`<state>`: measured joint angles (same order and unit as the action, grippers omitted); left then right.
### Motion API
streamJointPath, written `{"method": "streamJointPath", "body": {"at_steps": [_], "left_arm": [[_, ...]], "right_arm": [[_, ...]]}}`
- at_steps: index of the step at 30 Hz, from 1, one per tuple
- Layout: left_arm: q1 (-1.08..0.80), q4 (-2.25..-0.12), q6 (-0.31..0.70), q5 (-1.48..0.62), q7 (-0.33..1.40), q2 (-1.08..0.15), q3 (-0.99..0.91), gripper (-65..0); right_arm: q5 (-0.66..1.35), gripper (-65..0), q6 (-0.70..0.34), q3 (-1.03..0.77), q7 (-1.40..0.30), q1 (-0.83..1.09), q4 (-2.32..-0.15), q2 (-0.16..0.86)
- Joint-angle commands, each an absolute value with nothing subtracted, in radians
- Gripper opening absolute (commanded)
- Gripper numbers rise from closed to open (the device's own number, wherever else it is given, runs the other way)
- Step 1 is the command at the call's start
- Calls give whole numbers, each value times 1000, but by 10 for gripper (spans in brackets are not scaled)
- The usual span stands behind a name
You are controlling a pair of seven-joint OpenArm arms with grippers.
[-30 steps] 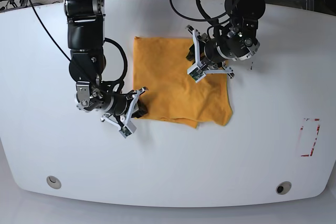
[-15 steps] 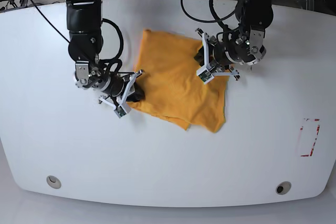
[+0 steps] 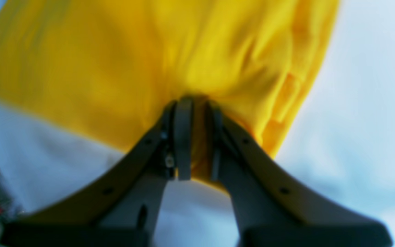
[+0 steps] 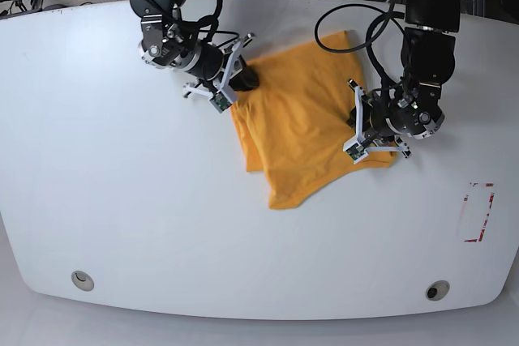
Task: Fold the T-shirt properly
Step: 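Lift and rotate the shirt with both grippers, then release right gripper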
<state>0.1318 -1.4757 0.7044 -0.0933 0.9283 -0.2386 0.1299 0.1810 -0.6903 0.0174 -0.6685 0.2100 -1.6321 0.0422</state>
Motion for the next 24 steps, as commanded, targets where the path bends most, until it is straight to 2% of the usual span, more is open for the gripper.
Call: {"method": "streamJointPath", "body": {"at_steps": [1, 7, 12, 17, 19, 23, 24], "left_arm": [[177, -1469, 698, -70, 946, -249, 128, -536], [249, -1474, 698, -71, 949, -265, 128, -536], [292, -1484, 698, -73, 952, -277, 127, -536], [274, -1633, 698, -70, 972, -248, 77, -533], [240, -1679, 698, -65, 972, -194, 51, -497], [163, -1776, 698, -64, 963, -116, 35, -350], [142, -1794, 670, -64, 957, -99, 38, -322]], "right_arm": [[168, -577, -698, 19, -728, 231, -1672, -7], [168, -577, -698, 19, -734, 240, -1673, -48], [168, -577, -698, 19, -736, 236, -1704, -41], [168, -577, -698, 18, -736, 243, -1791, 15], [168, -577, -698, 15, -736, 243, -1811, 36], [168, -577, -698, 13, -739, 234, -1830, 68], [168, -577, -698, 12, -748, 232, -1830, 76]]}}
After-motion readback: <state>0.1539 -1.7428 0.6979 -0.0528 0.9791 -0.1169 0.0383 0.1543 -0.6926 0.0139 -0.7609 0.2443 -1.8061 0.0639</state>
